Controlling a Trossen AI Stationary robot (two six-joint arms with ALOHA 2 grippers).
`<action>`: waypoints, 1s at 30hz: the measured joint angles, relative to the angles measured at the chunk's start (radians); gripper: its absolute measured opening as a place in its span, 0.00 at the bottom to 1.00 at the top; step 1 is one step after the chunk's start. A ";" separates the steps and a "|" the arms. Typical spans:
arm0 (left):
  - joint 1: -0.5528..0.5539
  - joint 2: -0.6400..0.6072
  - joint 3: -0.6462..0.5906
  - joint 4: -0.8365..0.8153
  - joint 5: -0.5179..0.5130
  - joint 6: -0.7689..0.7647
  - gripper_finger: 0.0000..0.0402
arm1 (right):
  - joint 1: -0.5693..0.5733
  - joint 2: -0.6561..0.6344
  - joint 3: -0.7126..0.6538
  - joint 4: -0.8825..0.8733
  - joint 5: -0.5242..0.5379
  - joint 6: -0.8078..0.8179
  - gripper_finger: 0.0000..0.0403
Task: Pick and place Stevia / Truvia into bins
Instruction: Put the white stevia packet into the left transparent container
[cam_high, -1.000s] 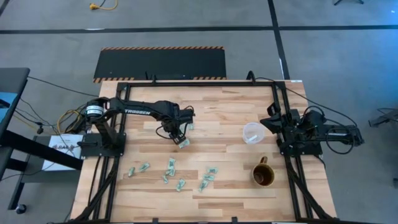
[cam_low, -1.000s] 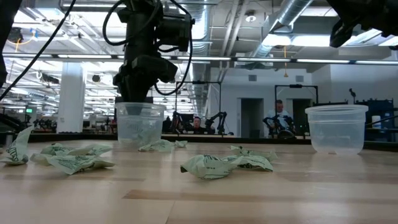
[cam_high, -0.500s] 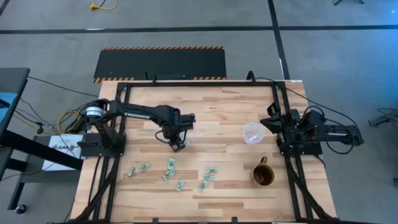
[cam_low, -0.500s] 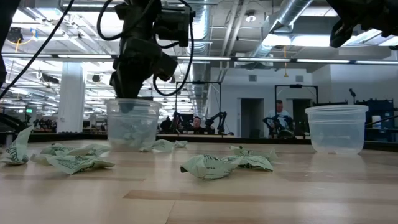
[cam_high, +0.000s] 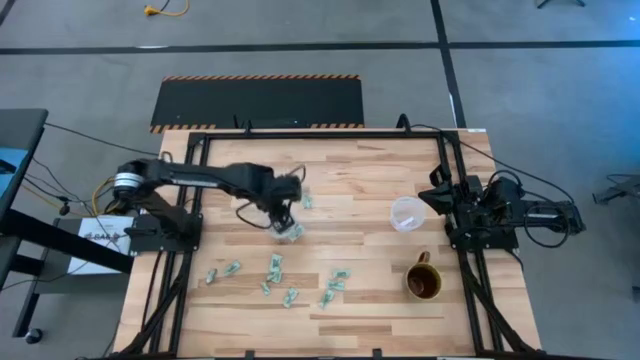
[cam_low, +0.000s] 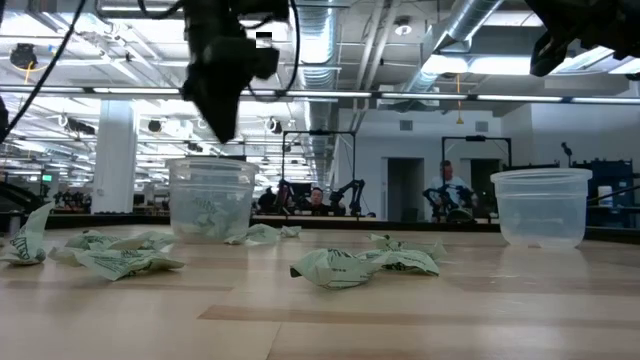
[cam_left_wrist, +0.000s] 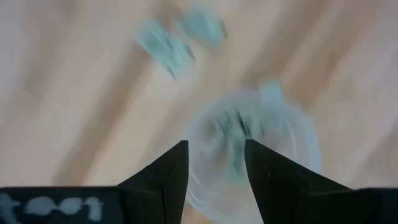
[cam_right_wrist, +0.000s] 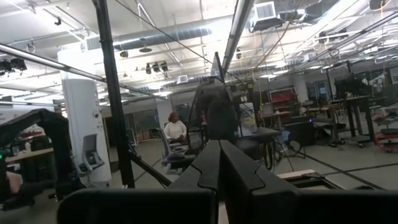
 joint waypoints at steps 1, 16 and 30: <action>0.016 -0.017 0.000 0.032 -0.027 0.001 0.37 | 0.000 0.000 0.000 0.000 0.000 0.000 0.00; 0.295 0.156 0.000 0.216 0.126 -0.138 0.37 | 0.000 0.000 0.000 0.000 0.000 0.000 0.00; 0.296 0.358 0.000 0.316 0.233 -0.117 0.37 | 0.000 0.000 0.000 0.000 0.000 0.000 0.00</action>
